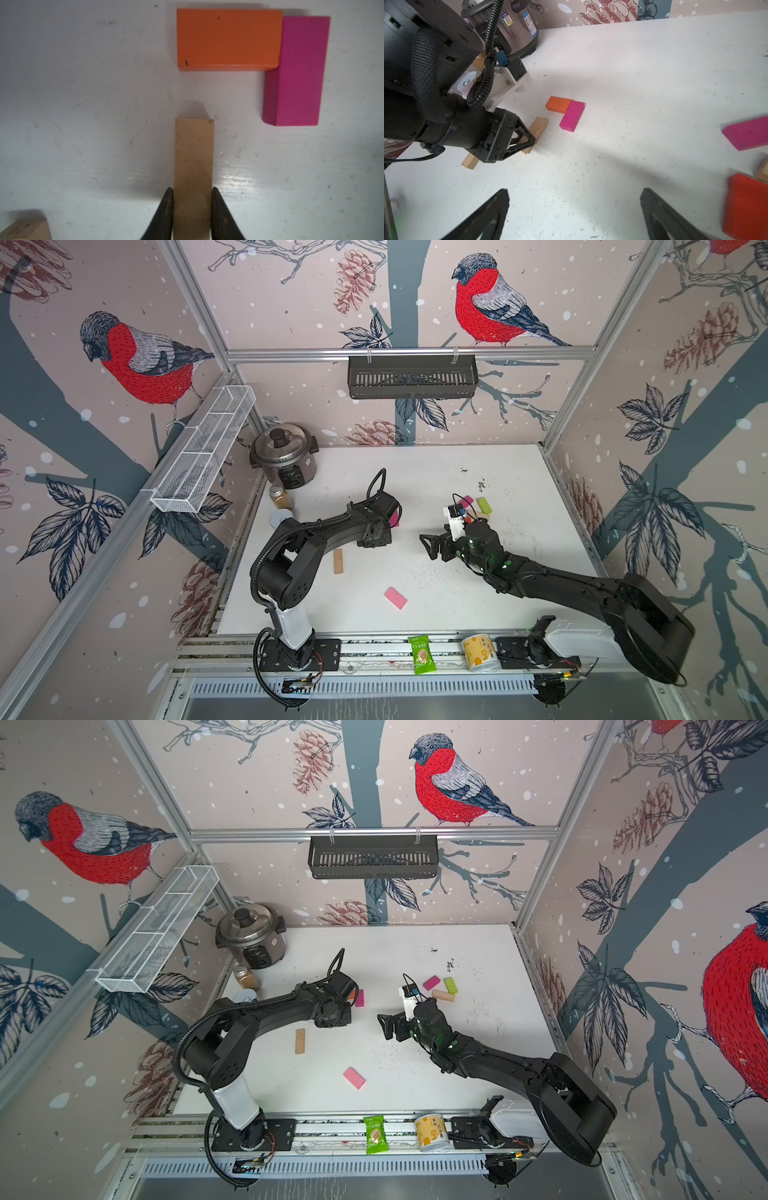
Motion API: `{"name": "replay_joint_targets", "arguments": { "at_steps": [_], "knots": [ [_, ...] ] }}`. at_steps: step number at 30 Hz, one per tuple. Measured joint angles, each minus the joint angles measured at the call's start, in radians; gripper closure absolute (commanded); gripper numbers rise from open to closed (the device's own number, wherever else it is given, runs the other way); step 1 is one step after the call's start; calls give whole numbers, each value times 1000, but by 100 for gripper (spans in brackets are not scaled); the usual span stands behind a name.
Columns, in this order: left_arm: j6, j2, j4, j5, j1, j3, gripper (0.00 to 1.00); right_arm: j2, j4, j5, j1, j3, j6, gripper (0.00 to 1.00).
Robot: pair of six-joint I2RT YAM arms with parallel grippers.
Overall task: Assemble the letter p with building blocks
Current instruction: Assemble the building block at the center of the board.
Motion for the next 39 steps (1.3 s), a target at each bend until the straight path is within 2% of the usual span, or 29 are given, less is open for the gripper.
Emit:
{"name": "replay_joint_targets", "arguments": {
  "at_steps": [39],
  "knots": [
    [18,62,2,14,28,76,78,38,-13,58,48,39,-34,0]
  ]
}}
